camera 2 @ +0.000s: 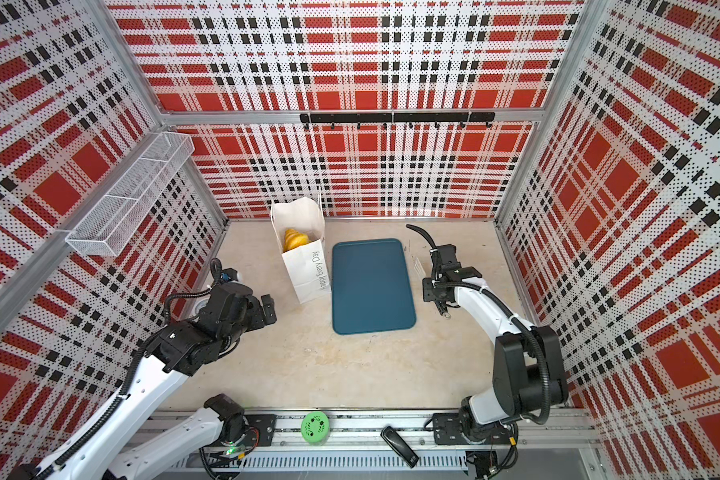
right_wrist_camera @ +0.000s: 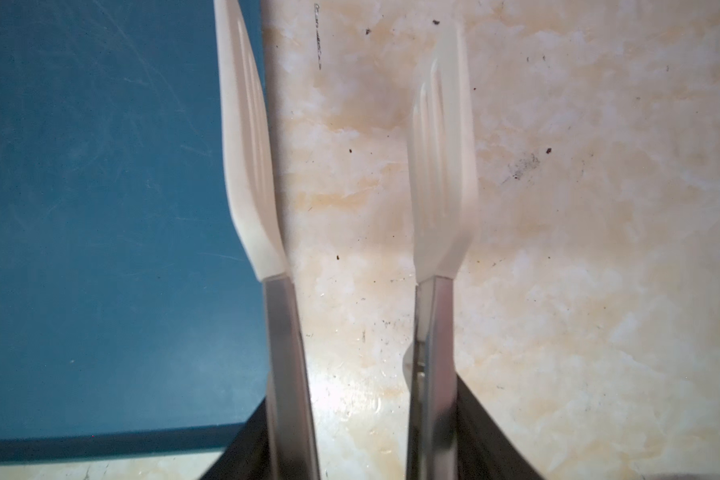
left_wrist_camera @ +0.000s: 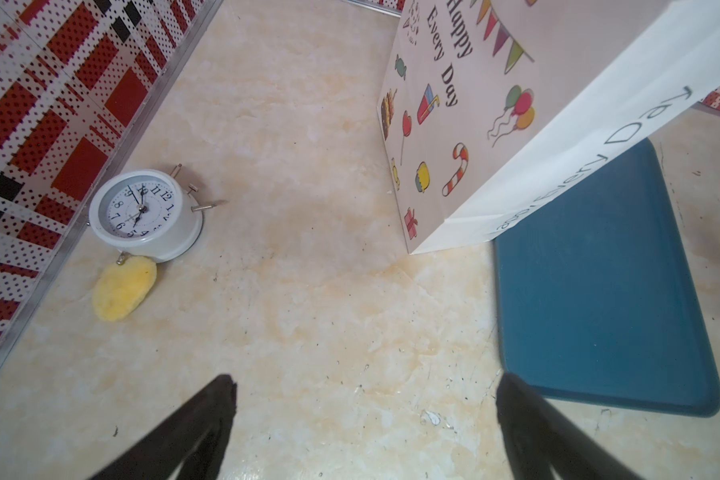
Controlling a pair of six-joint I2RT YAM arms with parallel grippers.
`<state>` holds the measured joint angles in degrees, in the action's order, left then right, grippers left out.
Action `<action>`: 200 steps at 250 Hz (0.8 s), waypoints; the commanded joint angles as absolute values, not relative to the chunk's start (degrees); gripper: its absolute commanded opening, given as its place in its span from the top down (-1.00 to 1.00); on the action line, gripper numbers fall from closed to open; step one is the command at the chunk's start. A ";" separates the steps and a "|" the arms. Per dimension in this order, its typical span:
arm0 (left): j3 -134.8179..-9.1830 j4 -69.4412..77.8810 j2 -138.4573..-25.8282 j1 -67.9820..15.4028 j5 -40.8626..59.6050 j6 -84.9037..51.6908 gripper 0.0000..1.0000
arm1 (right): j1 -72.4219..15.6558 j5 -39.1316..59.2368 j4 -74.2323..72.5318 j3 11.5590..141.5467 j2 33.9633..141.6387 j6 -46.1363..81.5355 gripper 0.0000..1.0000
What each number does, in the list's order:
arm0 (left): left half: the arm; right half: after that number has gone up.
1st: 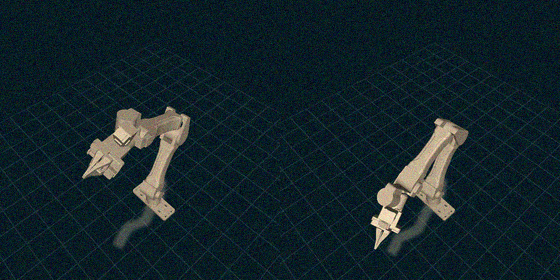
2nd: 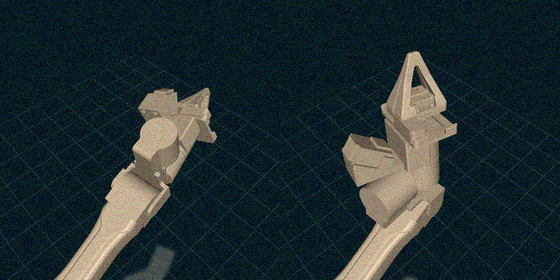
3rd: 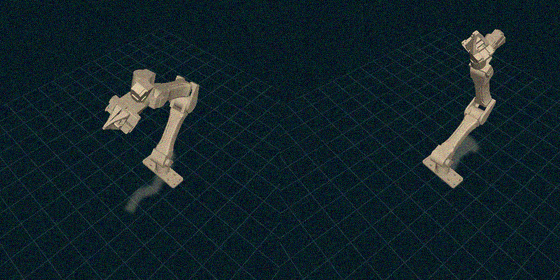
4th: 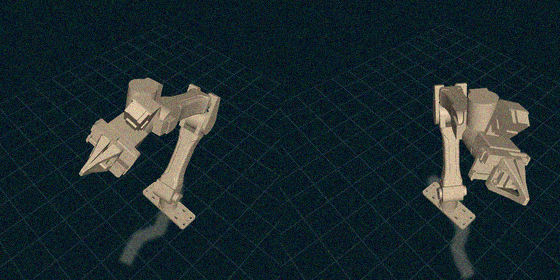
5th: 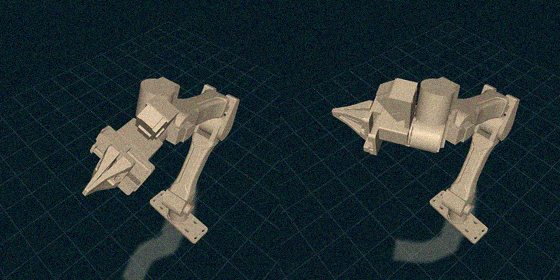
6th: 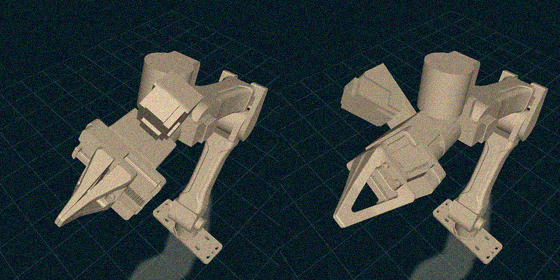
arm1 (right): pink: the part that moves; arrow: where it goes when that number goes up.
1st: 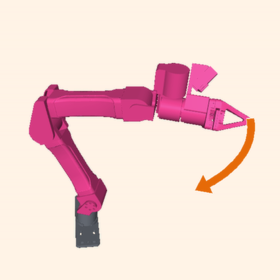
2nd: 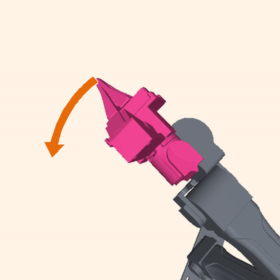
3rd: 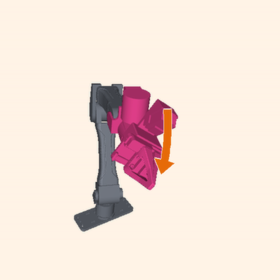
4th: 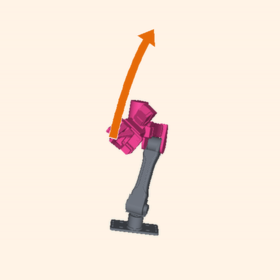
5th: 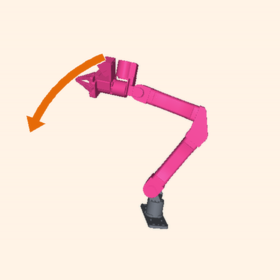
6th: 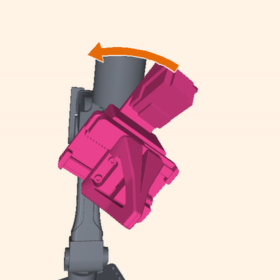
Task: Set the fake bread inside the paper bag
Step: 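Withdraw the tongs from the bag and move them beside the tray, then lower the tongs onto the table beside the tray and release them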
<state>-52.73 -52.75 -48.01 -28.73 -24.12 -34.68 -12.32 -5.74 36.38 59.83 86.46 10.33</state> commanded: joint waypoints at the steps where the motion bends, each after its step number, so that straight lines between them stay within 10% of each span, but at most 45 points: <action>1: -51.98 -51.54 -47.53 -27.62 -23.75 -36.09 -0.99 | -11.78 -7.83 31.96 59.45 87.86 12.09 -0.12; 200: -47.09 -49.32 -49.51 -21.27 -20.04 -37.08 -0.99 | -10.90 -11.07 26.11 62.89 100.85 15.35 -0.15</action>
